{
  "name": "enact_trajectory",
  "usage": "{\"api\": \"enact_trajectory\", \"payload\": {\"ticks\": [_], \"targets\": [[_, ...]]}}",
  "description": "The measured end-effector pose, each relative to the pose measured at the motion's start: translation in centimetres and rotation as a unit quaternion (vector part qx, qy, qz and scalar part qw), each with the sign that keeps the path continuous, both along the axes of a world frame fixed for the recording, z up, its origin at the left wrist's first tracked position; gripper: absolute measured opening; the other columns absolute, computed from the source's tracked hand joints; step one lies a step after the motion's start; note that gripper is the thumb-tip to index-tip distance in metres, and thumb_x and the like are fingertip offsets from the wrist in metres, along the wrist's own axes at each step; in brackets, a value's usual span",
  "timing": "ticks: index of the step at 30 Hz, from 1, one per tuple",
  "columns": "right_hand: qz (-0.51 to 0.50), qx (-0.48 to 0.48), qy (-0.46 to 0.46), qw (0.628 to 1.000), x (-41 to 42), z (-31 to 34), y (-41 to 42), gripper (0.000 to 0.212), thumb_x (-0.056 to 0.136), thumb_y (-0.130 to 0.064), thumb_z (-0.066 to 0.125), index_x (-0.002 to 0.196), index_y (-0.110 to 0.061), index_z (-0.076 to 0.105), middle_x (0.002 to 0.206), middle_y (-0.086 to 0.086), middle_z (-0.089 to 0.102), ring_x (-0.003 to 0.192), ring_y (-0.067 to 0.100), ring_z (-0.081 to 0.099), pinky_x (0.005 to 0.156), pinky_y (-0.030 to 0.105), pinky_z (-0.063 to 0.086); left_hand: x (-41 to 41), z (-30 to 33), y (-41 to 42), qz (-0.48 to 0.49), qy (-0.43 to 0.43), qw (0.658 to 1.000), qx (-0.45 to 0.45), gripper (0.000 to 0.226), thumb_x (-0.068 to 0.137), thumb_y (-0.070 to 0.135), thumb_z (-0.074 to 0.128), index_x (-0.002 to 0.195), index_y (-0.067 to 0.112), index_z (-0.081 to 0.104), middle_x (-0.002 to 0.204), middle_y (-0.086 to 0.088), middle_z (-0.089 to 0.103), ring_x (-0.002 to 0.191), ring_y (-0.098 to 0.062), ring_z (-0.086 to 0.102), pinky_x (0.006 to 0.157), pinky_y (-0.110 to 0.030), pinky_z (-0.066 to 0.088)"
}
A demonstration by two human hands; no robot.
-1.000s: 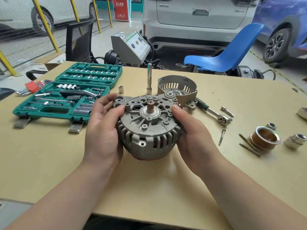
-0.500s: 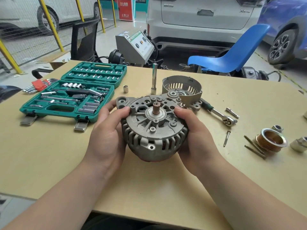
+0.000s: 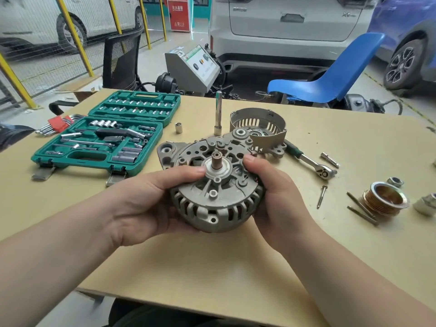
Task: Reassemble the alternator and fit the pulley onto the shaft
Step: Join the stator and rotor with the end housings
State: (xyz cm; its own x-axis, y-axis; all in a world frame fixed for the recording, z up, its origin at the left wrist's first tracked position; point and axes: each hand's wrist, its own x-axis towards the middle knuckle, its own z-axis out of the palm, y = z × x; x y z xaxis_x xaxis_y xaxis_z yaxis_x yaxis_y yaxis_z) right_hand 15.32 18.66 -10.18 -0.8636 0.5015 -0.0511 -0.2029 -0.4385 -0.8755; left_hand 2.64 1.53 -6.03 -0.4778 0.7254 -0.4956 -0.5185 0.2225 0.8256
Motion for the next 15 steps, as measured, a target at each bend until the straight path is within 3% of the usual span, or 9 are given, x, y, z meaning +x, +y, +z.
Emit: {"api": "enact_trajectory", "payload": {"ticks": [3,9,12,15], "targets": [[0.014,0.008,0.018,1.0,0.3,-0.1,-0.1,0.048,0.086,-0.031,0.072,0.123,0.0,0.071,0.125,0.021,0.074,0.119,0.039,0.071,0.11,0.054,0.052,0.0,0.0,-0.1,0.001,0.005,1.0,0.001,0.055,0.072,0.014,0.093,0.124,0.009,0.078,0.123,-0.02,0.077,0.113,-0.043,0.074,0.101,-0.07,0.054],[0.023,0.002,0.031,0.999,0.5,-0.3,-0.5,0.059,0.086,-0.033,0.072,0.131,0.005,0.065,0.128,0.024,0.072,0.121,0.04,0.069,0.112,0.057,0.049,0.8,-0.2,0.0,0.009,0.046,0.999,-0.001,0.05,0.063,0.017,0.093,0.111,0.011,0.084,0.117,-0.019,0.079,0.107,-0.043,0.076,0.095,-0.068,0.058],[0.022,-0.023,0.031,0.999,0.4,-0.2,-0.6,0.057,0.097,-0.051,0.065,0.132,-0.006,0.069,0.131,0.018,0.072,0.122,0.037,0.069,0.106,0.051,0.055,1.2,0.1,-0.2,-0.006,0.091,0.996,0.009,0.053,0.055,0.015,0.097,0.107,0.014,0.085,0.113,-0.018,0.08,0.098,-0.038,0.079,0.078,-0.053,0.066],[0.009,-0.059,0.035,0.998,0.3,-0.1,-0.6,0.076,0.091,-0.068,0.054,0.139,-0.011,0.065,0.135,0.015,0.071,0.125,0.035,0.068,0.108,0.052,0.053,1.2,1.0,-0.3,-0.022,0.181,0.983,0.03,0.046,0.058,0.025,0.092,0.104,0.022,0.086,0.109,-0.014,0.082,0.092,-0.029,0.081,0.064,-0.034,0.064]]}}
